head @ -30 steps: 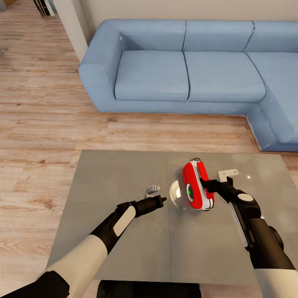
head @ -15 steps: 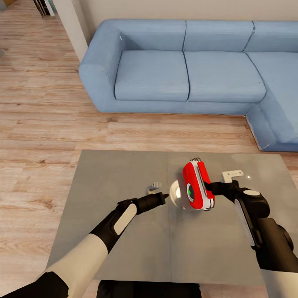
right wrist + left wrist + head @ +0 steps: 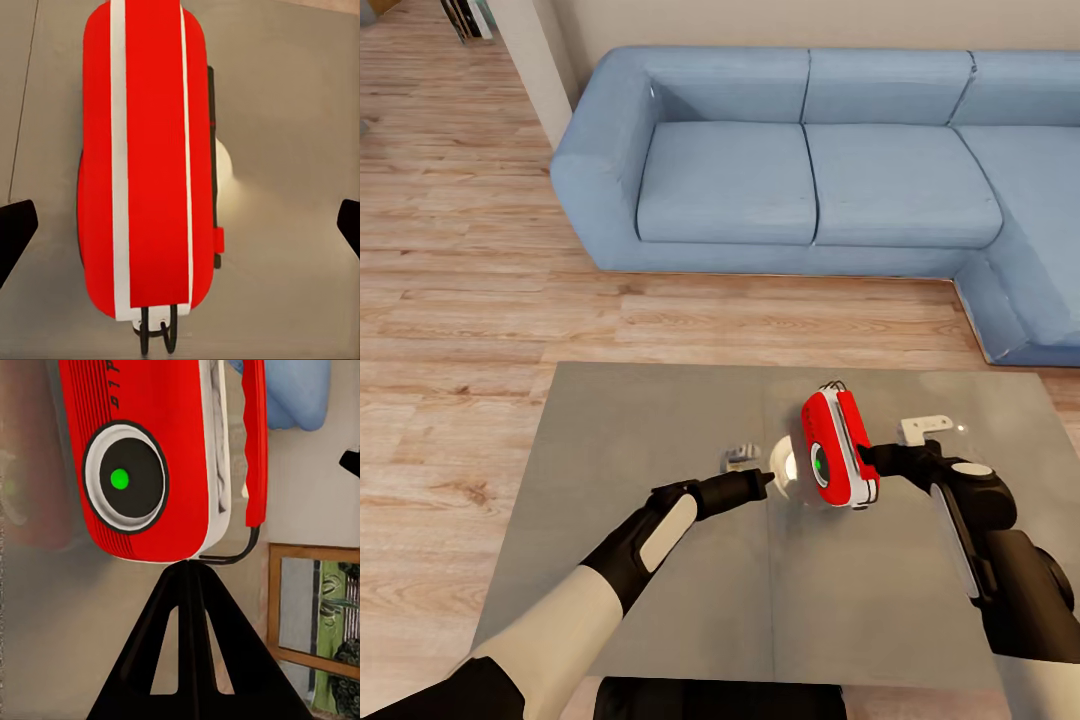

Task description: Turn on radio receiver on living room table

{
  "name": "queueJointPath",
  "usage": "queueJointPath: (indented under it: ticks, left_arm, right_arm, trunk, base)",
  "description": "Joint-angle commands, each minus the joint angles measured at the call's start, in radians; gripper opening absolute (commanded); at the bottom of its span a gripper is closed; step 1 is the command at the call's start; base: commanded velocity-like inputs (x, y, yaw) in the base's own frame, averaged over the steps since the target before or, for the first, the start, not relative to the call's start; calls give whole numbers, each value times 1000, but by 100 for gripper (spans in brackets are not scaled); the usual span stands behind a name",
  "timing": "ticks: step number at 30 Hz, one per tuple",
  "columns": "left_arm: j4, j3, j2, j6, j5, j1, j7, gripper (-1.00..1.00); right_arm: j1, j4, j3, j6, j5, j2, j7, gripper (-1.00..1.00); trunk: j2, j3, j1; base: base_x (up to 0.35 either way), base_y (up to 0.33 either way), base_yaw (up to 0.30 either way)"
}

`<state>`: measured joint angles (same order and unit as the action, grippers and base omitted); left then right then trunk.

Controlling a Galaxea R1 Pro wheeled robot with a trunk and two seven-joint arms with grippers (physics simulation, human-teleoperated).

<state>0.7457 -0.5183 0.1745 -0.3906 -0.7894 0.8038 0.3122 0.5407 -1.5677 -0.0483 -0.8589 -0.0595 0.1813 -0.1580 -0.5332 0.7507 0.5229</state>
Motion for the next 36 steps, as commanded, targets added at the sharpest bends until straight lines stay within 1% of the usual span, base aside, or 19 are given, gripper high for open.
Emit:
queueJointPath:
  ticks: [1, 6, 23, 28, 36]
  left_arm:
    - [0, 0, 0, 0, 0, 0, -6, -100]
    - [0, -2, 0, -1, -1, 0, -38, -100]
    - [0, -1, 0, -1, -1, 0, -43, -100]
    - [2, -2, 0, -5, -2, 0, -41, -100]
    - [3, -2, 0, -5, -2, 0, -36, -100]
  right_arm:
    - [-1, 1, -1, 0, 0, 0, 0, 100]
    - [-9, 2, -2, 0, -2, 0, 1, 100]
    - [-10, 6, -18, 1, -5, 0, 2, 100]
    - [-10, 6, -19, 0, -5, 1, 2, 100]
    - [-10, 6, -22, 1, -5, 1, 3, 100]
  trunk:
    - [0, 0, 0]
    - [0, -3, 0]
    - [0, -5, 0]
    - [0, -5, 0]
    - [0, -5, 0]
  base:
    - [0, 0, 0]
    - [0, 0, 0]
    - [-5, 0, 0]
    - [-220, -61, 0]
    - [-308, -40, 0]
